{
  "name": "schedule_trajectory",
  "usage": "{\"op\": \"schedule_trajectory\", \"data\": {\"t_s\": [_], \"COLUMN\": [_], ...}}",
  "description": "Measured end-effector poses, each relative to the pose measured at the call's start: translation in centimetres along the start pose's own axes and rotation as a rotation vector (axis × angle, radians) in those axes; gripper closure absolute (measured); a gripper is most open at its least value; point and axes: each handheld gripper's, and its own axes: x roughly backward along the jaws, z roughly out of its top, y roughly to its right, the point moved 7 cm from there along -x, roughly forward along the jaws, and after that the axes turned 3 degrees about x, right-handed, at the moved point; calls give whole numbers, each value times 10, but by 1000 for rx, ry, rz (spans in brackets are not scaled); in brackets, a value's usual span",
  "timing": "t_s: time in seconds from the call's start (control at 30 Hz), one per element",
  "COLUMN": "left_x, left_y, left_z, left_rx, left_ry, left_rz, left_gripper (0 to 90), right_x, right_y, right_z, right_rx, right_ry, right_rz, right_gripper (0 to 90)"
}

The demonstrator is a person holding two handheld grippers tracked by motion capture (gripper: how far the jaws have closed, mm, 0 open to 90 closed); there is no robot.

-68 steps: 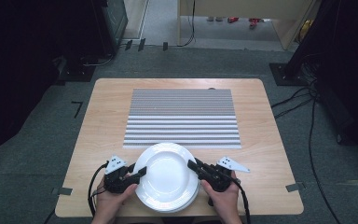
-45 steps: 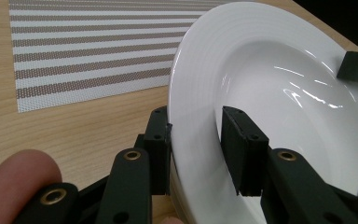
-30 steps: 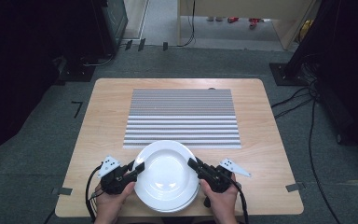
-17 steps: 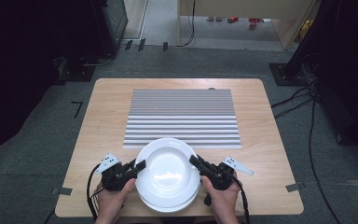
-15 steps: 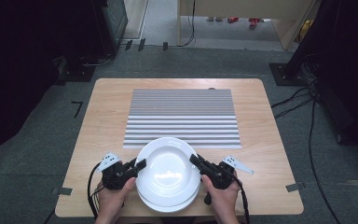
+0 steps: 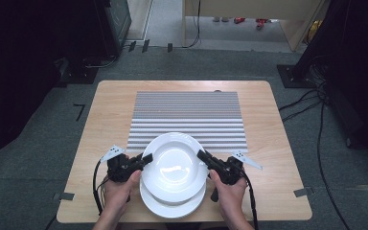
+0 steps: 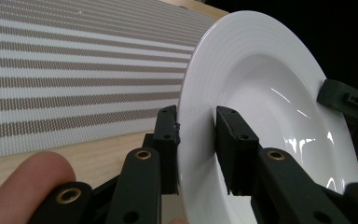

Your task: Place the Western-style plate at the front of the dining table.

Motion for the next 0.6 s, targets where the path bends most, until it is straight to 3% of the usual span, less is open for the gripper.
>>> {"op": "schedule_trajectory", "data": {"t_s": [0.4,0.6], "left_x": [-8,-18], "left_y": [1,-1], "left_z": [28,48], "left_rx": [17,6], "left_ry": [32,33], "left_rz": [-17,-13], "left_gripper": [723,719], "right_x": [-11,-19], "right_y": [-1,2], "right_z": [28,45], "right_rx": [4,1], "right_ry": [7,6], "right_rz": [9,8], "right_gripper": [807,808]}}
